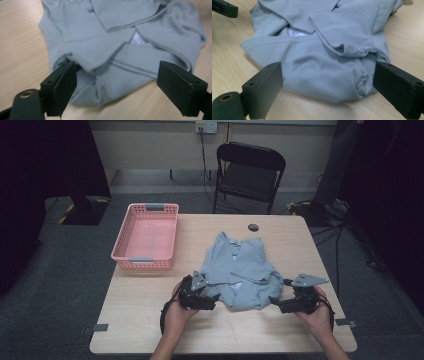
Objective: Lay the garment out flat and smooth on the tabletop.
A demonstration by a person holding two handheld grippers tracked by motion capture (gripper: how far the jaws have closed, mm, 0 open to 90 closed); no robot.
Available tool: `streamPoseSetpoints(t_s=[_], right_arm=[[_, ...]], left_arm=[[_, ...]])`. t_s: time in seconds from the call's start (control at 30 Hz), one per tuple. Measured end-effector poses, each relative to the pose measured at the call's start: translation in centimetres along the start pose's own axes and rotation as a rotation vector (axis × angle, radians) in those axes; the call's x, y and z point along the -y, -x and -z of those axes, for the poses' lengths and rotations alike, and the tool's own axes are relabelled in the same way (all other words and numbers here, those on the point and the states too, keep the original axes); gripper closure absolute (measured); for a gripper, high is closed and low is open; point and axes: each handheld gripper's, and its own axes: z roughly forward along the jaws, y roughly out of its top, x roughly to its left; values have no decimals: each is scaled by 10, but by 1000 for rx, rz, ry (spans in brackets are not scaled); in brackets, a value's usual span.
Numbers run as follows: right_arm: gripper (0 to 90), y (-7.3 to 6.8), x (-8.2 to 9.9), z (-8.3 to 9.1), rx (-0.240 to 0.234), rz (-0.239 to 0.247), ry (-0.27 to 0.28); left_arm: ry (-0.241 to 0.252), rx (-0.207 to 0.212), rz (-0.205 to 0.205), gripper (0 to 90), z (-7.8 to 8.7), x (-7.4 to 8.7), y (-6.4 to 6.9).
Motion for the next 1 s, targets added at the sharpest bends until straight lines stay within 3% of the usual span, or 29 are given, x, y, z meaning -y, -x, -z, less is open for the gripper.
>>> streamPoseSetpoints(t_s=[0.63, 0.83, 1.0], right_arm=[[81, -3, 36, -6, 16, 11, -111], [81, -1, 43, -9, 25, -6, -139], [77, -1, 44, -7, 13, -9, -140]], left_arm=[[-78, -17, 1, 159, -2, 38, 1], [-60, -7, 27, 141, -2, 42, 0], [-35, 1, 23, 134, -1, 46, -1]])
